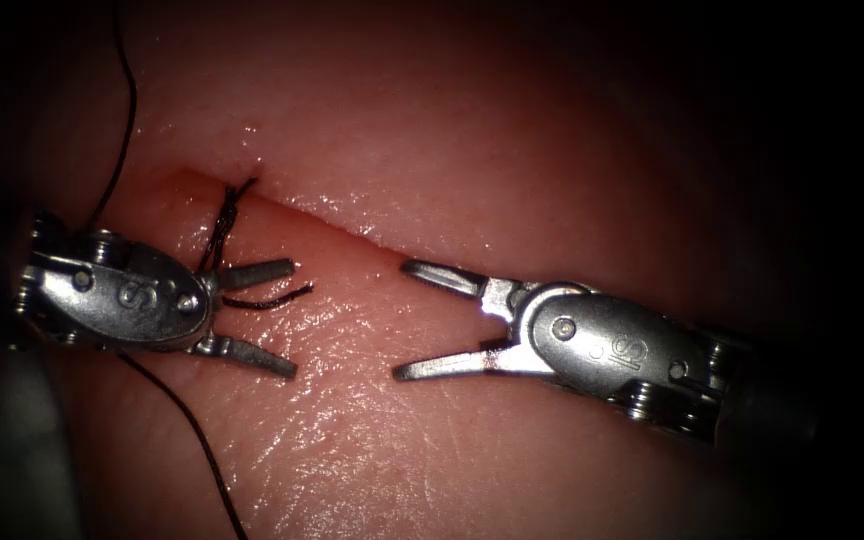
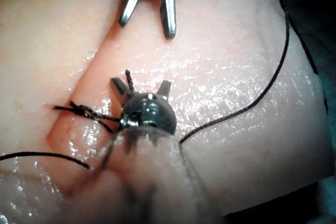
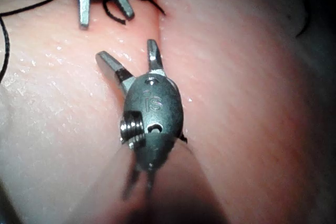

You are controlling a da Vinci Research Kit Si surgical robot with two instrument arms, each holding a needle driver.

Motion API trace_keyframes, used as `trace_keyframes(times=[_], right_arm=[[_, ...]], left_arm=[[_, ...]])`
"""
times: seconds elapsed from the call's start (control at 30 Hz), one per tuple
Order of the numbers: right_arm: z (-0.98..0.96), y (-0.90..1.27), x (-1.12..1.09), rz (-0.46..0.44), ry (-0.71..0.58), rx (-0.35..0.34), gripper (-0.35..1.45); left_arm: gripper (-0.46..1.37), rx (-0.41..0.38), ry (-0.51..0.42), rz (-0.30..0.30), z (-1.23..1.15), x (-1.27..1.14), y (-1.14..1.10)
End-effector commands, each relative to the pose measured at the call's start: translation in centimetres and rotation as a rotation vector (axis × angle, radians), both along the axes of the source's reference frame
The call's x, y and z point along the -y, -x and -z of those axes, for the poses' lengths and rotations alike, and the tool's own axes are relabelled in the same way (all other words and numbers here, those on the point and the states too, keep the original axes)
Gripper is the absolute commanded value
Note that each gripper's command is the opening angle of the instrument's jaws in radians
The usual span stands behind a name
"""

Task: Wound Closure
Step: Grab the remaining suture tail with the left gripper

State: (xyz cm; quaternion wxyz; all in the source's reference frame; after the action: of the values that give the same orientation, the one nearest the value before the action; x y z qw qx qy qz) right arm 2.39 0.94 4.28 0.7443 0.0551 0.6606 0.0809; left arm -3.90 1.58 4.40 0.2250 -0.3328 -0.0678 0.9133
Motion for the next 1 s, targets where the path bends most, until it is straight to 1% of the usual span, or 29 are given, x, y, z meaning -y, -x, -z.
trace_keyframes(times=[0.03, 0.2, 0.23, 0.27, 0.33, 0.4, 0.47, 0.5, 0.6, 0.63, 0.67, 0.7, 0.73, 0.77, 0.87, 0.9, 1.0], right_arm=[[0.0, 0.0, 0.0, 0.008, -0.001, -0.002, 1.21], [0.0, 0.0, 0.01, 0.008, 0.0, -0.002, 1.21], [0.0, 0.0, 0.01, 0.008, 0.0, -0.002, 1.21], [0.0, 0.0, 0.01, 0.008, 0.0, -0.002, 1.21], [0.0, 0.0, 0.01, 0.008, 0.0, -0.002, 1.21], [0.0, 0.0, 0.01, 0.008, 0.0, -0.002, 1.21], [0.0, 0.0, 0.01, 0.008, 0.0, -0.002, 1.21], [0.0, 0.0, 0.01, 0.008, 0.0, -0.002, 1.21], [0.0, 0.0, 0.01, 0.008, 0.0, -0.002, 1.21], [0.0, 0.0, 0.01, 0.008, 0.0, -0.002, 1.21], [0.0, 0.0, 0.01, 0.008, 0.0, -0.002, 1.21], [-0.01, 0.0, 0.01, 0.008, 0.0, -0.002, 1.21], [-0.01, 0.0, 0.02, 0.008, 0.001, -0.002, 1.21], [-0.01, 0.0, 0.03, 0.009, 0.002, -0.003, 1.21], [-0.02, 0.0, 0.05, 0.01, 0.004, -0.003, 1.21], [-0.03, 0.0, 0.07, 0.01, 0.005, -0.004, 1.21], [-0.03, 0.0, 0.09, 0.012, 0.007, -0.005, 1.21]], left_arm=[[0.52, -0.009, -0.01, -0.009, -0.02, -0.01, -0.01], [0.47, -0.034, -0.022, -0.015, -0.07, -0.01, 0.0], [0.4, -0.04, -0.023, -0.016, -0.1, 0.01, 0.01], [0.38, -0.041, -0.022, -0.016, -0.1, 0.01, 0.01], [0.24, -0.055, -0.025, -0.011, -0.12, 0.03, 0.02], [0.22, -0.059, -0.026, -0.011, -0.13, 0.04, 0.04], [0.17, -0.063, -0.031, -0.005, -0.13, 0.04, 0.05], [0.13, -0.067, -0.041, 0.013, -0.13, 0.03, 0.06], [0.07, -0.074, -0.042, 0.023, -0.13, 0.03, 0.07], [-0.06, -0.082, -0.041, 0.024, -0.13, 0.02, 0.07], [-0.15, -0.086, -0.044, 0.032, -0.13, 0.02, 0.07], [-0.16, -0.088, -0.045, 0.03, -0.13, 0.02, 0.07], [-0.23, -0.093, -0.046, 0.031, -0.13, 0.02, 0.07], [-0.35, -0.103, -0.047, 0.03, -0.13, 0.02, 0.06], [-0.35, -0.119, -0.041, 0.034, -0.12, 0.0, 0.03], [-0.35, -0.134, -0.036, 0.045, -0.12, -0.01, 0.01], [-0.35, -0.158, -0.013, 0.037, -0.11, -0.04, -0.05]])
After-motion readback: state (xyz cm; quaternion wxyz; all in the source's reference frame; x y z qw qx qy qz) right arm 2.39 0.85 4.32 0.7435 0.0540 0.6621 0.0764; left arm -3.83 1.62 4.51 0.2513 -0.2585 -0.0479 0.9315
